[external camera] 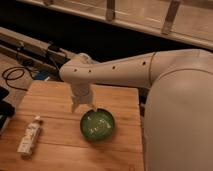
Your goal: Place the bottle in the ceramic bowl
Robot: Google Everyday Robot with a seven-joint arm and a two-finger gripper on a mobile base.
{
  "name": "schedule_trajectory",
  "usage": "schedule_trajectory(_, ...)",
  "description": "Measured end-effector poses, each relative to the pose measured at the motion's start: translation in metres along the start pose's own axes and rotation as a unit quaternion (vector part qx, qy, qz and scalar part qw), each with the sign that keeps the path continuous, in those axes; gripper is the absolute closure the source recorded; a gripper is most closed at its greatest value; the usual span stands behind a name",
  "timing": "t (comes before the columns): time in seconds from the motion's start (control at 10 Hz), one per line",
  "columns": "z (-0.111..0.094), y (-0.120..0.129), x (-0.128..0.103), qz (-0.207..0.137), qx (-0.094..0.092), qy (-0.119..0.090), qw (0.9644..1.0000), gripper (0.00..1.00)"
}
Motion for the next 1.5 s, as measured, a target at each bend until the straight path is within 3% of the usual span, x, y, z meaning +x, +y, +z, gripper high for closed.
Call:
schedule_trajectory(1.1, 0.000, -0.001, -0.001, -0.001, 0.002, -0.002, 1.0000, 0.35)
schedule_trajectory(1.4, -0.012, 0.026, -0.007, -0.041, 0.015, -0.022, 0.9988, 0.35)
schedule_trajectory(1.5, -0.017, 0.049, -0.013, -0.065, 0.019, -0.031, 0.9972, 0.35)
